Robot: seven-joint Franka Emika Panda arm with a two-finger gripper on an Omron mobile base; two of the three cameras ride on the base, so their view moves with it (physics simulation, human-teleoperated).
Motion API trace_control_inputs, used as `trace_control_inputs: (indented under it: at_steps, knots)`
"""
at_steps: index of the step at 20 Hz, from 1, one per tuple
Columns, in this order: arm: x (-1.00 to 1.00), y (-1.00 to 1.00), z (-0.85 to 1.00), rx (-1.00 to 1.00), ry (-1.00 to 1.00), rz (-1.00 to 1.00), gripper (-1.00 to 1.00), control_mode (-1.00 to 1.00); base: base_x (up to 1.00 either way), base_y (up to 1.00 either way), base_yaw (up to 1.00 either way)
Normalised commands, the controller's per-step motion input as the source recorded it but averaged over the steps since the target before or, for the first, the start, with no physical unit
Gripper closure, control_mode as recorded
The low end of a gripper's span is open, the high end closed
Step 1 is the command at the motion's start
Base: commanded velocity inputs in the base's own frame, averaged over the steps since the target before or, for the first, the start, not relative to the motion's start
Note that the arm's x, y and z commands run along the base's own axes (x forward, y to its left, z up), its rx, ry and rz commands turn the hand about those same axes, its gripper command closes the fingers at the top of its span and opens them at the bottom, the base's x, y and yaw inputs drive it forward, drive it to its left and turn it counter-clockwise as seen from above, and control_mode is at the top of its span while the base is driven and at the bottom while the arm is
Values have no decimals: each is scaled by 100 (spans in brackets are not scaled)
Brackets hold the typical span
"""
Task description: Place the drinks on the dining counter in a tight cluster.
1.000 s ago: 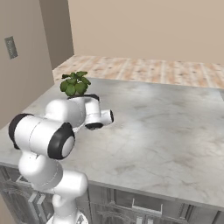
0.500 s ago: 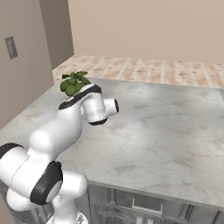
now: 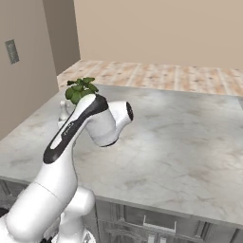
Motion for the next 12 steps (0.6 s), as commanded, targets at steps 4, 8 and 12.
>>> trace_control_inputs:
  at_steps: [4, 8, 12]
  knots:
    - [-69, -4, 99, 0, -3, -5, 100, -100, 0, 0, 0]
    - [-52, 0, 88, 0, -8, -2, 100, -100, 0, 0, 0]
    - [-25, 0, 20, 0, -6, -1, 100, -100, 0, 0, 0]
